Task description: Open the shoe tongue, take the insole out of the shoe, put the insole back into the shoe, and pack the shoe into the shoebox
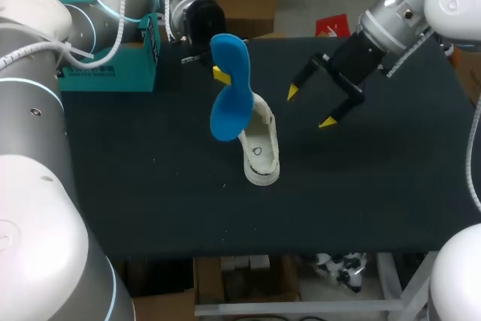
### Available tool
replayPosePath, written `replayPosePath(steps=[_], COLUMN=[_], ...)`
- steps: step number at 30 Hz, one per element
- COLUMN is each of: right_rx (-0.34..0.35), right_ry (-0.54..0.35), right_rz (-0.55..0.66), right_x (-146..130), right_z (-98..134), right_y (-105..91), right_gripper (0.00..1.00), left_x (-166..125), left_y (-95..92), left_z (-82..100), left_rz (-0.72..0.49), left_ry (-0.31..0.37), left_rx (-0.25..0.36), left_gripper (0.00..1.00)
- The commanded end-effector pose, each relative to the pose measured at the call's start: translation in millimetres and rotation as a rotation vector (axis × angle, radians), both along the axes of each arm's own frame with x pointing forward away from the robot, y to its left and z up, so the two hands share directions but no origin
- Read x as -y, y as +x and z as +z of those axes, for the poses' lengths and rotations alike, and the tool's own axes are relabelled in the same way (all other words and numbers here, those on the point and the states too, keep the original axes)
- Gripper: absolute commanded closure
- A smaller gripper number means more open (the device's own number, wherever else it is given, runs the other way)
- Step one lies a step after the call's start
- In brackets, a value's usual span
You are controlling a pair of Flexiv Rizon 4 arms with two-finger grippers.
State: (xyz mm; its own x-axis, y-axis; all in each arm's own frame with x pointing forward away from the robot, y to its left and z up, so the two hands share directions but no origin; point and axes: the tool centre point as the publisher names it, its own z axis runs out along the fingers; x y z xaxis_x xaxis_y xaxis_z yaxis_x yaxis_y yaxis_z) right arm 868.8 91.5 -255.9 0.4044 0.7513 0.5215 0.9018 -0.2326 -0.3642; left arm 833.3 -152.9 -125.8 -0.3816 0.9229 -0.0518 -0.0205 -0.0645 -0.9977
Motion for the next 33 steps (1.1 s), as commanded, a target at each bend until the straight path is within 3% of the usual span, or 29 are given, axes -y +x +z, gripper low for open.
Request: replayPosePath(steps=[1,9,17,25,33], right_rx=[-0.065,-0.198,-0.316,-0.348,-0.350], right_ry=[0.058,0.133,0.173,0.253,0.356], right_rz=[-0.050,-0.158,-0.244,-0.301,-0.343], right_x=[-6.5,-24.1,-29.4,-39.5,-46.8], right_z=[2.2,6.5,-0.7,-16.6,-31.7], right_y=[-0.7,-10.5,-24.5,-35.9,-38.4], right_gripper=[0.00,0.00,0.00,0.00,0.10], left_x=[6.9,27.5,42.3,46.0,51.5], left_y=[3.7,-9.0,-8.9,-10.9,-20.0], left_z=[-9.6,-27.0,-50.8,-58.6,-69.5], left_rz=[-0.191,-0.137,-0.089,-0.044,0.027], left_ry=[-0.060,-0.031,-0.028,-0.059,-0.077], left_rx=[-0.088,0.113,0.247,0.348,0.472], left_gripper=[1.00,1.00,1.00,1.00,1.00])
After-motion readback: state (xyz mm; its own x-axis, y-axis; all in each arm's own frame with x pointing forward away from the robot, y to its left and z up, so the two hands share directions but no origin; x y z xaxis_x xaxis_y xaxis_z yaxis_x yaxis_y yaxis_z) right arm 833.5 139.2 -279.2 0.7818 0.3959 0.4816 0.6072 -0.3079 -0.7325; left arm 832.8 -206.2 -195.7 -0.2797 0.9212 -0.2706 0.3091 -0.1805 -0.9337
